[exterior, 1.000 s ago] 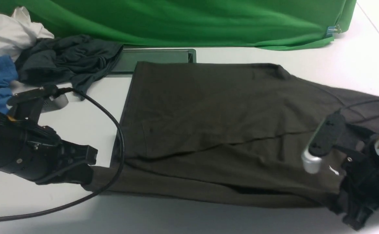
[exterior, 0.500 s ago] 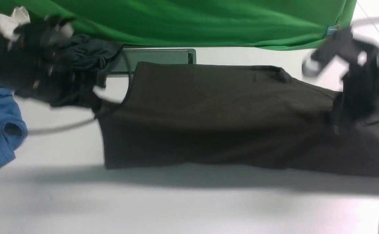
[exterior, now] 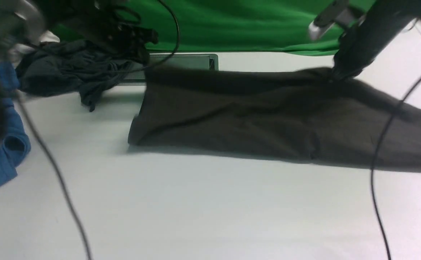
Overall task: Fold a long-sleeved shirt on a white desktop.
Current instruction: 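Fold the black garment in half by bringing its near edge over to the far edge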
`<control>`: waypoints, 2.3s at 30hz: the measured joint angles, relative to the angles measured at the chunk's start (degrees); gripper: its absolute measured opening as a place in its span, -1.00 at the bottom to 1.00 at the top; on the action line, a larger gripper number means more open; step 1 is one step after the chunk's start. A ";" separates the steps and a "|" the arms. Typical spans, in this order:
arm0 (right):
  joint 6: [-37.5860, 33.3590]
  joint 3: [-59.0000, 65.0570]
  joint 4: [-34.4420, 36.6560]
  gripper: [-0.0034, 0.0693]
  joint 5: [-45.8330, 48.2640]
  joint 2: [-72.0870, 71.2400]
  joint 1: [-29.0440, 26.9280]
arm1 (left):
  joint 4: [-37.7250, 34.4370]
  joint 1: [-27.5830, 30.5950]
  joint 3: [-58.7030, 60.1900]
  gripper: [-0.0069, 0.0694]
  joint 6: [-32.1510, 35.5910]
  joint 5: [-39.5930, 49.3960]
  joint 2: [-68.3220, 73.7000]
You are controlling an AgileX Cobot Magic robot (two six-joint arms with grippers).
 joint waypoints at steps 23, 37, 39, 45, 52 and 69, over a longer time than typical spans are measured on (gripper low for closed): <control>9.25 -0.22 13.84 0.26 0.05 -17.95 -0.45 | -0.90 3.71 -9.23 1.00 10.77 20.84 -3.13; 5.49 0.52 18.09 0.16 0.19 -10.76 7.49 | -8.60 2.31 -9.23 0.84 80.58 12.20 4.68; 5.53 0.57 18.09 0.16 0.19 -10.35 7.38 | -7.72 2.01 -9.23 0.79 81.80 11.56 5.90; 5.69 0.57 18.16 0.16 0.20 -10.11 7.33 | -5.04 0.83 -9.23 0.59 82.21 9.69 9.20; 5.75 0.57 18.23 0.16 0.43 -10.11 7.33 | -7.51 0.44 -9.23 0.19 81.52 7.43 10.99; 7.02 0.57 18.29 0.16 0.61 -10.11 7.27 | -9.97 0.24 -12.04 -0.71 78.11 6.07 8.77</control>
